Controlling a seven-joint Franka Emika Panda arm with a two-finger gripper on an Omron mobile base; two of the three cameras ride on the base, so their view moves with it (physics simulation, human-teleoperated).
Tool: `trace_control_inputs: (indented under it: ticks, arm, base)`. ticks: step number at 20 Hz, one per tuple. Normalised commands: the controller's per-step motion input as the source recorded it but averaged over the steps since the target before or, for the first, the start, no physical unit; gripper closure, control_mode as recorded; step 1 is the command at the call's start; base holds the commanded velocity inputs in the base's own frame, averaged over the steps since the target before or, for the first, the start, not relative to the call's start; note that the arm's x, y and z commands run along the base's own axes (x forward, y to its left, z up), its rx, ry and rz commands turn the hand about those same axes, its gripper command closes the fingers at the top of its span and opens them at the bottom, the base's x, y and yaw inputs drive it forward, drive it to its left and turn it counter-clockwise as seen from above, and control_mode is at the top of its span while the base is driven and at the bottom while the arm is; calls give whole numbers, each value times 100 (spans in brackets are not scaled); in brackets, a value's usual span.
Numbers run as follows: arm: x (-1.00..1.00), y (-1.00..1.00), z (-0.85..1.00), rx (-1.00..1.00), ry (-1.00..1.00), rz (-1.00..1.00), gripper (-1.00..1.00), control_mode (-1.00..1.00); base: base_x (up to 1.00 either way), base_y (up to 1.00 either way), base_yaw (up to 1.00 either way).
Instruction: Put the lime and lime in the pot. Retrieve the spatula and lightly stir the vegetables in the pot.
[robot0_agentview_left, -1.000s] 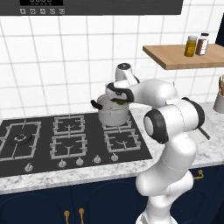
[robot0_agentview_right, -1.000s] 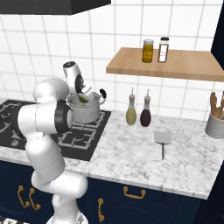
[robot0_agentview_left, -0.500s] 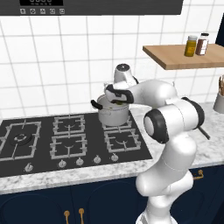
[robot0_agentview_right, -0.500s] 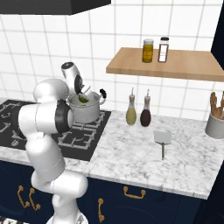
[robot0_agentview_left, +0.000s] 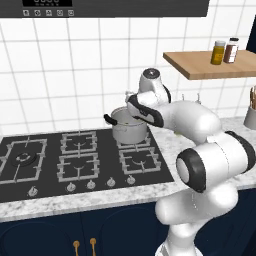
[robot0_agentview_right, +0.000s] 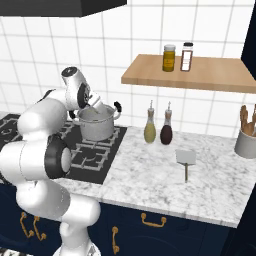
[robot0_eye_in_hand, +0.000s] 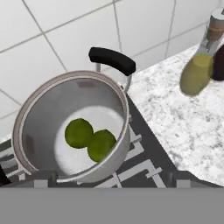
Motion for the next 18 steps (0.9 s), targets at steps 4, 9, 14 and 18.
trace_control_inputs:
  ticks: [4,9,14,18]
  arm:
    - [-100,-57,13,0,0,-2,-100,-100]
    - [-100,-70,-8,0,0,0,-100,-100]
    - [-78,-95,-47,-4,3,1,-100,-100]
    - [-37,-100,-48,-1,6,7,-100,-100]
  base:
    - [0,0,0]
    - [0,0,0]
    - [0,0,0]
    - [0,0,0]
